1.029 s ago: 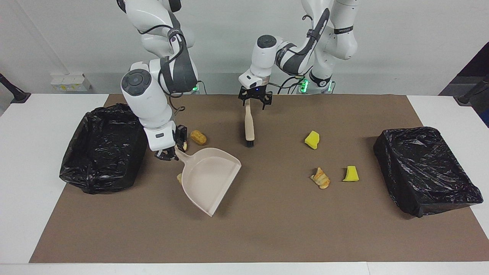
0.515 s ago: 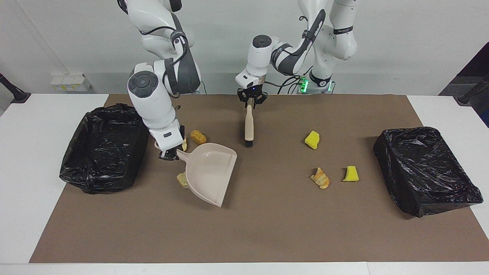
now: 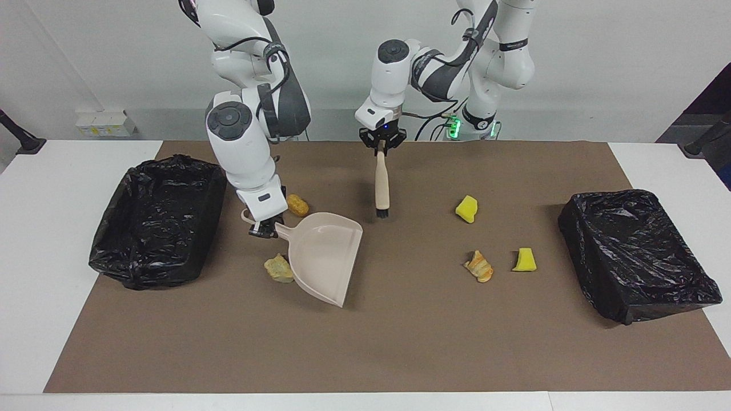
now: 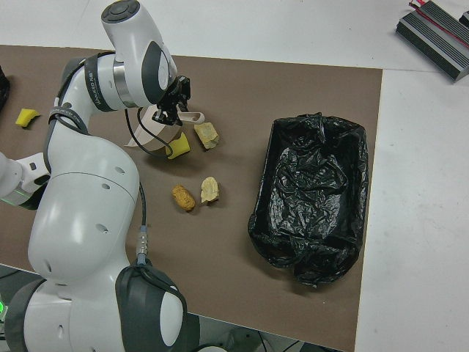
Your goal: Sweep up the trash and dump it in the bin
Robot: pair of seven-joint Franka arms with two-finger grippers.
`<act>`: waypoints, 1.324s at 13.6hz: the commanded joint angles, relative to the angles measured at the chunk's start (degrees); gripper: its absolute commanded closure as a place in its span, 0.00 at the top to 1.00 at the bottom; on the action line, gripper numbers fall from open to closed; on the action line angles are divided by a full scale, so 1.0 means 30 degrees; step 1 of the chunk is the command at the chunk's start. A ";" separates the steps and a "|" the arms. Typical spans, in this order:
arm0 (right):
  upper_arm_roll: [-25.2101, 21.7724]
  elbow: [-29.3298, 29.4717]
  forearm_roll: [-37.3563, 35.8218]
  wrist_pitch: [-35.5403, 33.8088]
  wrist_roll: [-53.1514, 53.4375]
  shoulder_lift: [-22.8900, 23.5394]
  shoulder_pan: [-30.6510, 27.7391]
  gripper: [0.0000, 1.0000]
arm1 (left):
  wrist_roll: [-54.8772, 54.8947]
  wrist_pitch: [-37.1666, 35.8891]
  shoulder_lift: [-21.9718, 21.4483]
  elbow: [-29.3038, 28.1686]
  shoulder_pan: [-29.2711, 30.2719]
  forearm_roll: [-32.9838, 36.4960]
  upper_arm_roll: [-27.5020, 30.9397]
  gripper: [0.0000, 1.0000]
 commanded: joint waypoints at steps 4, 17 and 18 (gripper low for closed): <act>0.0143 -0.0713 0.0059 0.2089 0.0727 0.0212 0.1295 0.00 | 0.0116 -0.0841 0.0197 0.0595 0.4047 0.2777 -0.0043 0.00; 0.0143 -0.3086 0.0206 0.4782 0.1313 0.1031 0.3291 0.00 | 0.8041 0.1499 0.1686 0.0244 1.4277 0.4393 -0.0043 0.00; 0.0143 -0.2912 0.0177 0.4845 0.1723 0.1093 0.3411 0.00 | 0.9071 0.1851 0.2039 -0.0017 1.4542 0.4364 -0.0043 0.00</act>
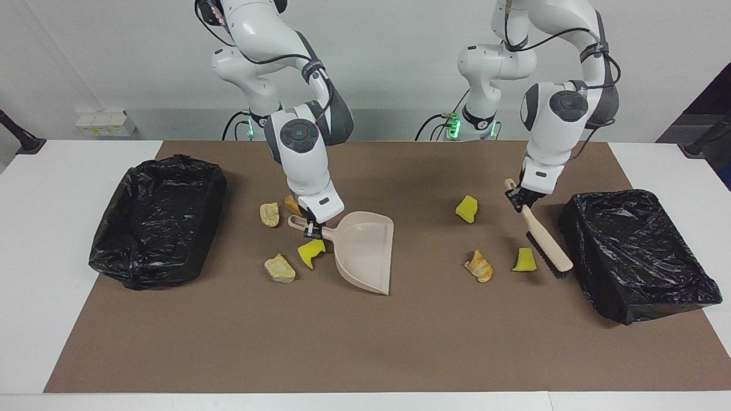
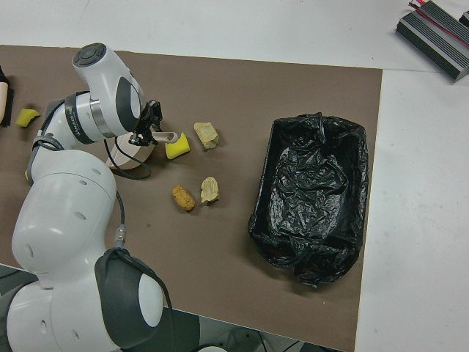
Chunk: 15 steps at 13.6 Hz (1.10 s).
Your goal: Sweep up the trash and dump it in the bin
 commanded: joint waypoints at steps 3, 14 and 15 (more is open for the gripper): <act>0.0100 -0.0035 0.0211 0.0995 0.1170 0.0430 0.0618 0.00 | 0.1568 0.1871 0.0762 -0.1639 0.0379 0.0041 -0.0341 0.00; 0.0100 0.0023 0.0240 0.0995 0.2227 0.0459 0.0854 0.00 | 0.5466 0.2840 0.2112 -0.0849 -0.5710 -0.3879 -0.0518 0.00; 0.0100 0.0023 0.0240 0.0995 0.2198 0.0488 0.0854 0.00 | 0.5233 0.2927 0.2053 -0.0849 -0.6558 -0.4639 -0.0489 0.00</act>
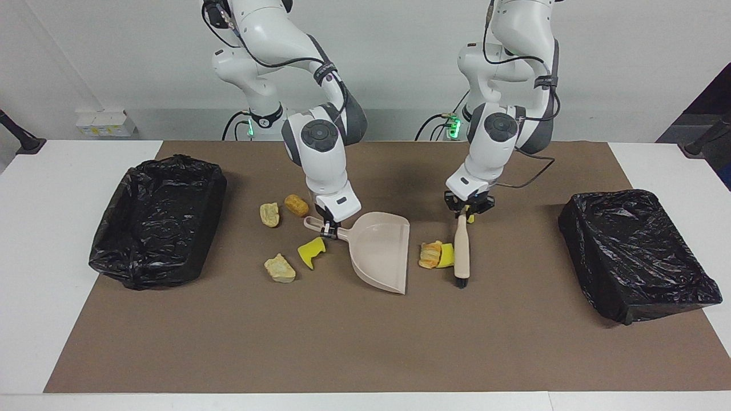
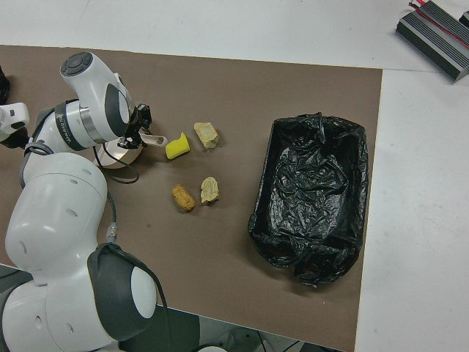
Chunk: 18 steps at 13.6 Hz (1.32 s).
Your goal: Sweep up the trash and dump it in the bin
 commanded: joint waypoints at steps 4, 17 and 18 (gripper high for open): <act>0.0091 -0.0120 0.0161 0.0260 0.0109 0.0125 -0.0149 0.00 | -0.1568 0.0643 0.0171 0.0248 -0.4318 -0.2871 0.0214 0.00; 0.0091 -0.0150 0.0191 -0.0033 -0.0184 0.0124 -0.0296 0.00 | -1.7352 -0.4300 -0.1908 0.1624 -0.3244 0.0490 0.0507 0.00; 0.0091 -0.0150 0.0191 -0.0063 -0.0359 0.0153 -0.0296 0.00 | -1.8264 -0.5236 -0.2025 0.1624 -0.2980 0.0814 0.0507 0.00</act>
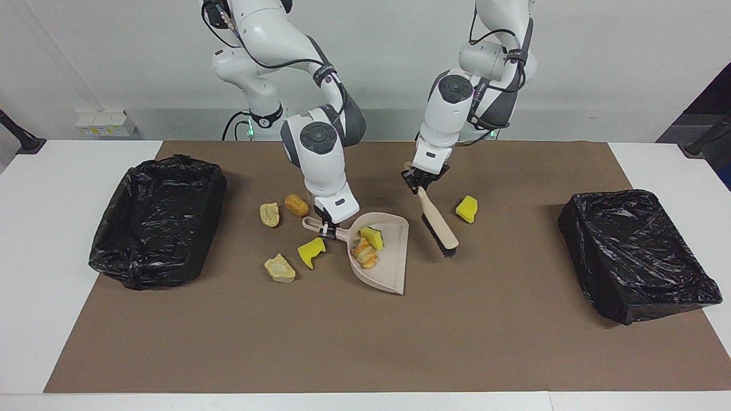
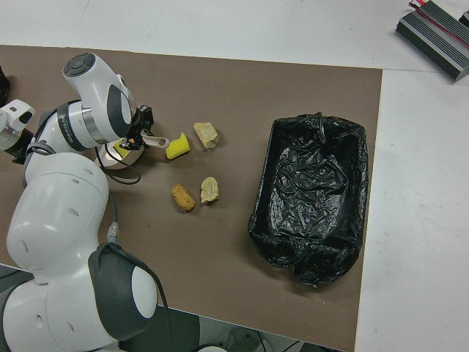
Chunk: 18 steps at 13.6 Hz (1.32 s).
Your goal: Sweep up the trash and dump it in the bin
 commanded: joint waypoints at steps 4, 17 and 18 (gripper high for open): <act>0.0133 -0.0349 0.0190 0.0107 -0.0417 0.0168 -0.0679 0.00 | -0.4222 -0.5181 -0.0904 -0.0102 0.1665 0.3110 -0.0123 0.00; 0.0133 -0.0349 0.0190 0.0459 -0.0388 0.0344 -0.0533 0.00 | 0.1860 0.0400 -0.1611 -0.5201 0.0790 -0.0395 -0.0270 0.00; 0.0133 -0.0320 0.0190 0.0459 -0.0417 0.0344 -0.0533 0.00 | 0.2157 0.0871 -0.1259 -0.4794 0.0702 -0.0663 -0.0299 0.00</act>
